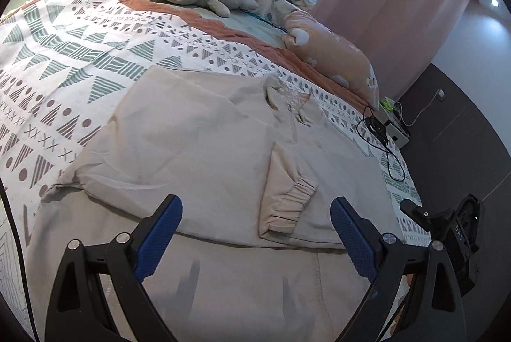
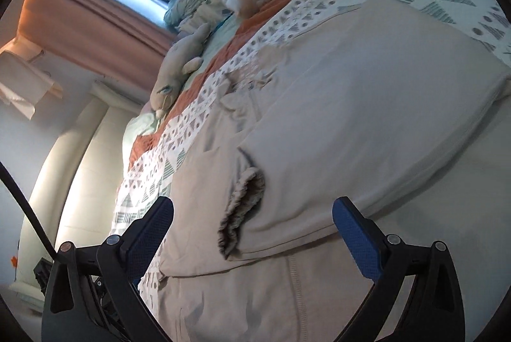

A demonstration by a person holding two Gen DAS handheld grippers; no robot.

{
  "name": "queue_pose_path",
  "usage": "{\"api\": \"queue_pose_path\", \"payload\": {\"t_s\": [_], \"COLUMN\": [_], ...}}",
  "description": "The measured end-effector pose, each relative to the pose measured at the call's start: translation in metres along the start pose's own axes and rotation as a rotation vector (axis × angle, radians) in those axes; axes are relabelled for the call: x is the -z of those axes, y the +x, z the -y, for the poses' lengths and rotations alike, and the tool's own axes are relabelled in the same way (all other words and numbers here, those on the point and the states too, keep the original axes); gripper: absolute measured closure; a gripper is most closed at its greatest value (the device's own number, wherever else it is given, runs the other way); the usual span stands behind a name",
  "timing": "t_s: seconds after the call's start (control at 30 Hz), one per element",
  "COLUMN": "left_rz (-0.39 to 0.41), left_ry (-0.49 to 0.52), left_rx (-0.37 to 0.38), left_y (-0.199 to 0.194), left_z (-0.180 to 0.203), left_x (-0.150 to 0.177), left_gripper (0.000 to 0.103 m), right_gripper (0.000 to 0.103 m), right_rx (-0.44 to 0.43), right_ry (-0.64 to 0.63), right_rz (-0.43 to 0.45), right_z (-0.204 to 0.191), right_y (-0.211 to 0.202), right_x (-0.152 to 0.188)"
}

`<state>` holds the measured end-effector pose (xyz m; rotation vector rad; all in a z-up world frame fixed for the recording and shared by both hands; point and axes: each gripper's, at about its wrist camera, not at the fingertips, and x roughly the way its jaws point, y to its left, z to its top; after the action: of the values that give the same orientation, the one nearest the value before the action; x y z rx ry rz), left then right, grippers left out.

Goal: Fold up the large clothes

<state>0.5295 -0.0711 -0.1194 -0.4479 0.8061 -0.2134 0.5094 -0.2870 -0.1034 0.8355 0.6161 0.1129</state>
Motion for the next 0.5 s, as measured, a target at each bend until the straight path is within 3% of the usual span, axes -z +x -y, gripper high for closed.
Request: {"api": "queue_pose_path", "payload": {"t_s": [0.1, 0.2, 0.33, 0.5], "left_rz": [-0.026, -0.058, -0.108, -0.168], "left_ry": [0.051, 0.097, 0.137, 0.2], "left_rx": [0.008, -0.002, -0.012, -0.064], "left_y": [0.017, 0.034, 0.061, 0.093], "left_z": [0.025, 0.045, 0.063, 0.074], "left_x": [0.005, 0.012, 0.018, 0.031], "left_gripper": [0.007, 0.007, 0.007, 0.007], "right_gripper": [0.005, 0.023, 0.036, 0.042], "right_rx": [0.047, 0.094, 0.129, 0.131], "right_ry": [0.083, 0.175, 0.303, 0.381], "right_rz": [0.041, 0.081, 0.122, 0.144], "right_z": [0.037, 0.072, 0.115, 0.147], "right_y": [-0.022, -0.046, -0.073, -0.095], "right_x": [0.001, -0.004, -0.013, -0.018]}}
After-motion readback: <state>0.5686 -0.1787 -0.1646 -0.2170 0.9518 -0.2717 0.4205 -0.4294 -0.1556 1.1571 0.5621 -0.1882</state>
